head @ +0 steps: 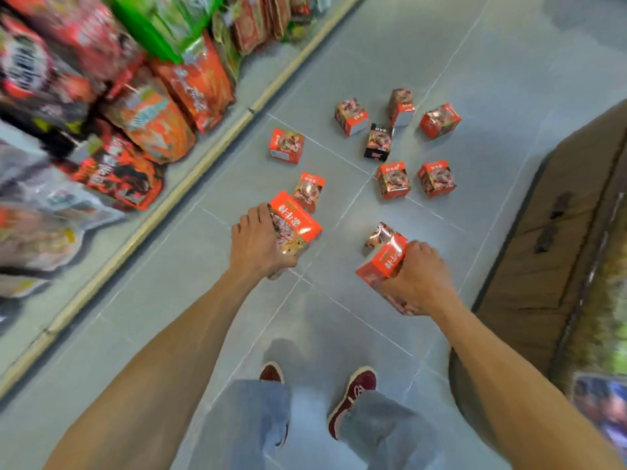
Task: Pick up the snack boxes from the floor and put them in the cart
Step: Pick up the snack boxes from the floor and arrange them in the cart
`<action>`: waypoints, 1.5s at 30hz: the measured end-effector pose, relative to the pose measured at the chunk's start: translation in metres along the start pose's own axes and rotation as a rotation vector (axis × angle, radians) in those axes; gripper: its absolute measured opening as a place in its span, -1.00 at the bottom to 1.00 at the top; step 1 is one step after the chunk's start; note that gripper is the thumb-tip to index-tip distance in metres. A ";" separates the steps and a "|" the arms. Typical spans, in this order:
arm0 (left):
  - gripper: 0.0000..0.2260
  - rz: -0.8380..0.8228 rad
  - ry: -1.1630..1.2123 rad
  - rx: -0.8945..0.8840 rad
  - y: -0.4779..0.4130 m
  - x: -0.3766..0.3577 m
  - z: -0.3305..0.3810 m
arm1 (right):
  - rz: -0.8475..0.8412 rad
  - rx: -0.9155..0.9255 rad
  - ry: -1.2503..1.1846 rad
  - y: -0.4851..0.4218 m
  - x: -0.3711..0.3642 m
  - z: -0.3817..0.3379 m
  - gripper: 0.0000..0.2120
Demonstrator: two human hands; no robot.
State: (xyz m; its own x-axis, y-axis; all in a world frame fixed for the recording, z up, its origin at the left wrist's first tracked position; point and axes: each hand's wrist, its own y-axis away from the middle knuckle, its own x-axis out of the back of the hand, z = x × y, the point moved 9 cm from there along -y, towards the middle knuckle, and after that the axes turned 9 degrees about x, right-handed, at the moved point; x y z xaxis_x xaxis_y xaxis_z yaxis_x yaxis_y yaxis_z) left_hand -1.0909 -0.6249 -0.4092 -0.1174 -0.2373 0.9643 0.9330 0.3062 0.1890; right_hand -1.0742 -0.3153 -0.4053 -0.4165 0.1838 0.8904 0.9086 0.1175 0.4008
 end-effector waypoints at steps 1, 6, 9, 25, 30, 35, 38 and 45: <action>0.03 0.007 -0.003 0.032 0.006 0.027 -0.006 | 0.012 0.026 0.019 0.000 0.025 -0.014 -0.04; 0.08 0.072 0.051 0.210 0.044 0.133 -0.045 | 0.075 0.220 0.104 0.004 0.128 -0.090 -0.09; 0.13 0.094 0.090 0.346 0.075 0.173 -0.070 | 0.085 0.339 0.134 0.013 0.169 -0.135 -0.10; 0.08 0.274 0.482 1.256 0.409 0.187 -0.226 | -0.059 1.009 0.300 0.156 0.149 -0.363 -0.18; 0.02 0.405 0.529 1.447 0.525 0.186 -0.268 | -0.088 1.204 0.318 0.239 0.107 -0.433 -0.18; 0.04 0.497 0.581 1.619 0.653 0.176 -0.296 | -0.116 1.372 0.390 0.349 0.059 -0.488 -0.21; 0.06 0.554 0.656 1.707 0.731 0.163 -0.310 | -0.154 1.437 0.384 0.414 0.026 -0.514 -0.23; 0.05 0.638 0.710 1.882 0.893 0.133 -0.325 | -0.222 1.605 0.465 0.572 -0.054 -0.552 -0.23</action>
State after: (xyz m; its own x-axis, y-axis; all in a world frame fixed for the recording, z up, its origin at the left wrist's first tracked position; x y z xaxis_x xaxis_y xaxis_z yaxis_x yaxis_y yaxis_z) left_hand -0.1624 -0.6824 -0.1722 0.5445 0.1652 0.8224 -0.6547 0.6966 0.2936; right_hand -0.5146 -0.7966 -0.1053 -0.2135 -0.2200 0.9519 -0.2319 0.9579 0.1694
